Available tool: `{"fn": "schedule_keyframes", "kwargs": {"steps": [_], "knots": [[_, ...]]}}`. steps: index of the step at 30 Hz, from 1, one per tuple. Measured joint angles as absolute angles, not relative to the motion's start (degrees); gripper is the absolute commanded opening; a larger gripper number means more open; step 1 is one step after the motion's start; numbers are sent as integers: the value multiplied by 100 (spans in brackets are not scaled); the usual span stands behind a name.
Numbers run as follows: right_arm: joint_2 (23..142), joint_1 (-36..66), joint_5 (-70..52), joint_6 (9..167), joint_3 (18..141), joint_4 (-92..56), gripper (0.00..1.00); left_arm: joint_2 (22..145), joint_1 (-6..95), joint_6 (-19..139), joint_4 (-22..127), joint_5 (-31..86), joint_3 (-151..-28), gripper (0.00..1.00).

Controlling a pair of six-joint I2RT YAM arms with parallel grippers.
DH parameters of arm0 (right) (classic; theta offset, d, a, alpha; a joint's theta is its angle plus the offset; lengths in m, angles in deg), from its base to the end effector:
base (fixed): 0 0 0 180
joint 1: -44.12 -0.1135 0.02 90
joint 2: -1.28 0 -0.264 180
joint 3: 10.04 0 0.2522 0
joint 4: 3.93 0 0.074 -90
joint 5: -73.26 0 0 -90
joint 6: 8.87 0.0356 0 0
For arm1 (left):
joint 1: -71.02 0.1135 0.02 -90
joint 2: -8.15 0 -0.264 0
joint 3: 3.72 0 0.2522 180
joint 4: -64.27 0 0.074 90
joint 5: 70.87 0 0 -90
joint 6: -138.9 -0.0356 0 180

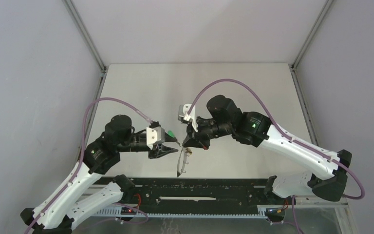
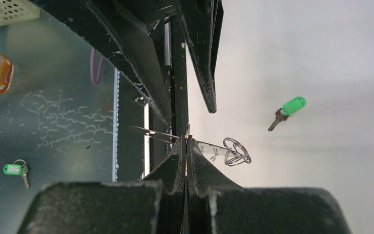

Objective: Put the keys on the keyring

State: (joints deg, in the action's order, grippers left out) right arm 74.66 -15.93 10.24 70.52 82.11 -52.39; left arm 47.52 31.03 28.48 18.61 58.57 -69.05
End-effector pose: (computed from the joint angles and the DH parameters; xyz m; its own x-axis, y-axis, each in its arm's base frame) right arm 0.1234 0.2464 0.3953 -0.0647 -0.4409 -0.8952 -0.9979 0.0226 0.0609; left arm 0.0914 -0.1062 0.3571 0.0910 0.2754 -0.9570 0.9847 0.1187 0.1278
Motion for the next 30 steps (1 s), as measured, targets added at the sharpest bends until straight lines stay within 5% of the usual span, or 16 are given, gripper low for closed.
{"fn": "schedule_keyframes", "kwargs": {"steps": [30], "knots": [[8286,-1877,1075,6645,9509,-6564,0,4866,3101,2830,1769,6401,-6947,15]]}}
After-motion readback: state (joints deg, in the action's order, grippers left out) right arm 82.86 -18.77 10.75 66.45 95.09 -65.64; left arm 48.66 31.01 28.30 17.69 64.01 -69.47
